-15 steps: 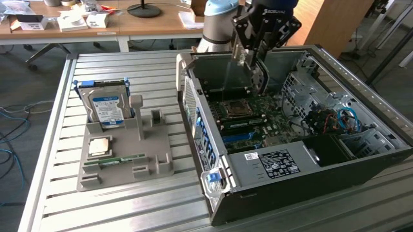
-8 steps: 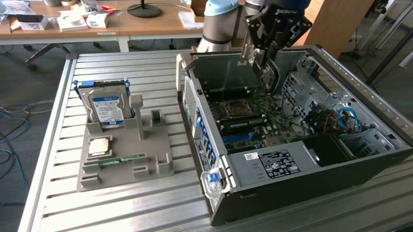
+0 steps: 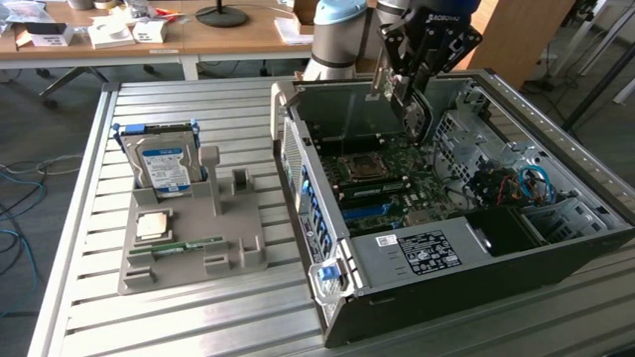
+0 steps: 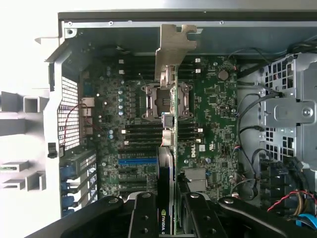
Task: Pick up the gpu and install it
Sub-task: 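Pick up the gpu and move the gpu toward the slot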
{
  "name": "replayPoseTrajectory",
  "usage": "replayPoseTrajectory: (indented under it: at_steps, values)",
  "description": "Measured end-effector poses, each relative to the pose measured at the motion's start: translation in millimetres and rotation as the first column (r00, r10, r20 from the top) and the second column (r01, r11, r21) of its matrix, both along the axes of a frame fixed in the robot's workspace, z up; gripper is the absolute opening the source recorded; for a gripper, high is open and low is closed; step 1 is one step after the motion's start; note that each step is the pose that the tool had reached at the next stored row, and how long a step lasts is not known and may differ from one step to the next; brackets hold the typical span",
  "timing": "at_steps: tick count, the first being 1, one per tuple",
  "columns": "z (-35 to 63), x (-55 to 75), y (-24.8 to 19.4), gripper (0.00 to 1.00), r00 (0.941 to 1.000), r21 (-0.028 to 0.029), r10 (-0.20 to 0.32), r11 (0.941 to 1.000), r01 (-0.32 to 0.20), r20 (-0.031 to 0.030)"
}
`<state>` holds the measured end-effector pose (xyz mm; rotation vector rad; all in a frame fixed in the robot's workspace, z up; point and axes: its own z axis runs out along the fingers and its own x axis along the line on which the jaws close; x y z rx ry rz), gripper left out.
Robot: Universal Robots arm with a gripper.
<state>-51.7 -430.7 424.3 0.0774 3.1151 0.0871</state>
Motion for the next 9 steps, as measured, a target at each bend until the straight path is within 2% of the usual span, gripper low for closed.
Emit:
replayPoseTrajectory:
  at_steps: [3, 9]
  values:
    - [0.0, 5.6, 0.0, 0.26, 1.0, 0.0, 0.004, 1.0, -0.004, -0.0005]
    - [0.0, 25.1, -0.1, 0.26, 0.9999, 0.0, 0.01, 0.9999, -0.01, -0.0032]
